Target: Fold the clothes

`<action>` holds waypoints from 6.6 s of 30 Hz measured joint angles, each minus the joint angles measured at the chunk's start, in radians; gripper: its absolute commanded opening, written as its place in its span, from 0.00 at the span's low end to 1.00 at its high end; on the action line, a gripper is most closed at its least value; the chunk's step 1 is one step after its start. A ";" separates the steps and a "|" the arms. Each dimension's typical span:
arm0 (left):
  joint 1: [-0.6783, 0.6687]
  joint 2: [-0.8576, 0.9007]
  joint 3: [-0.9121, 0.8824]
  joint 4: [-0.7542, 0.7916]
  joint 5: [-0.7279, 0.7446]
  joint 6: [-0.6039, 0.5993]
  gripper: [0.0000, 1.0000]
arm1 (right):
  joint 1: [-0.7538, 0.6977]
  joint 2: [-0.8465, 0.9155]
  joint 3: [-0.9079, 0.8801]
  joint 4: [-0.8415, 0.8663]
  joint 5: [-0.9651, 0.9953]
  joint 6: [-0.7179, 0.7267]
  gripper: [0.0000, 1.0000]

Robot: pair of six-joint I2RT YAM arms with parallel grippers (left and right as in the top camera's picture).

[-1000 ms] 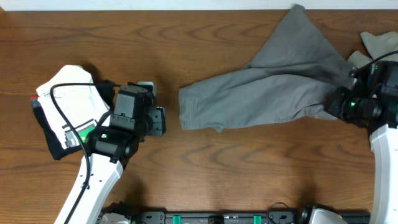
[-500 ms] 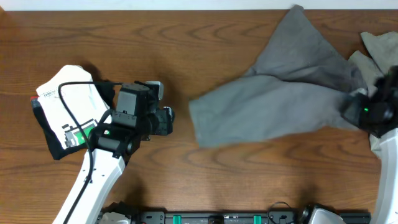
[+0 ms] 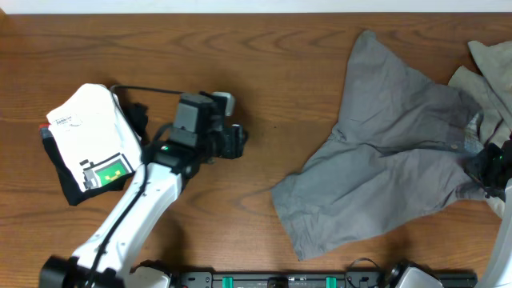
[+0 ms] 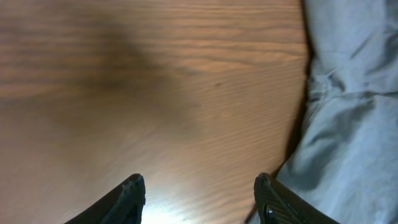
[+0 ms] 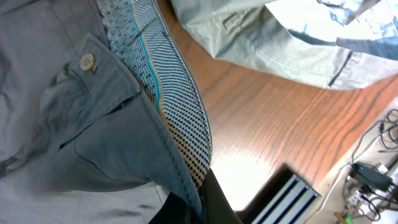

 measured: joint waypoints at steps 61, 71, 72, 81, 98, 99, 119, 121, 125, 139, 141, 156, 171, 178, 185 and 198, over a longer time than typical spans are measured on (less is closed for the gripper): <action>-0.234 1.009 0.916 0.135 0.425 -0.106 0.78 | 0.051 0.000 -0.014 -0.085 -0.348 -0.224 0.23; -0.285 1.069 0.916 0.234 0.428 -0.125 0.57 | 0.051 0.000 -0.014 -0.093 -0.348 -0.230 0.22; -0.294 1.070 0.916 0.238 0.425 -0.127 0.50 | 0.051 0.000 -0.014 -0.095 -0.348 -0.230 0.22; -0.331 1.070 0.921 0.214 0.433 -0.125 0.06 | 0.051 0.000 -0.014 -0.100 -0.348 -0.231 0.22; -0.285 0.663 0.947 -0.550 -0.042 0.016 0.06 | 0.154 0.058 -0.014 0.032 -0.381 -0.234 0.11; -0.290 0.660 0.948 -0.557 -0.048 0.016 0.06 | 0.174 0.076 -0.014 0.066 -0.391 -0.234 0.11; -0.329 0.687 0.942 -0.645 -0.299 0.038 0.46 | 0.421 0.704 0.013 0.648 -0.422 -0.202 0.12; -0.328 0.687 0.942 -0.655 -0.341 0.037 0.47 | 0.422 0.721 0.031 0.643 -0.414 -0.198 0.11; -0.310 0.687 0.942 -0.686 -0.398 0.037 0.47 | 0.426 0.728 0.048 0.614 -0.371 -0.164 0.10; -0.080 0.688 0.941 -0.564 -0.443 0.008 0.64 | 0.302 0.729 0.063 0.515 -0.080 -0.031 0.08; -0.068 0.692 0.940 -0.509 -0.430 0.010 0.70 | 0.286 0.729 0.063 0.512 -0.066 -0.024 0.08; -0.050 0.948 0.933 -0.066 0.114 0.000 0.71 | 0.314 0.734 0.063 0.494 0.007 -0.018 0.08; -0.076 1.021 0.928 0.137 0.332 -0.074 0.10 | 0.319 0.735 0.063 0.476 0.027 -0.018 0.07; -0.073 1.019 0.928 0.051 0.340 -0.072 0.06 | 0.319 0.735 0.063 0.472 0.032 -0.018 0.07; -0.077 0.919 0.915 -0.202 0.019 -0.068 0.06 | 0.319 0.735 0.063 0.472 0.032 -0.018 0.07; -0.159 0.696 0.933 -0.181 -0.393 -0.032 0.06 | 0.319 0.735 0.063 0.448 0.040 -0.018 0.07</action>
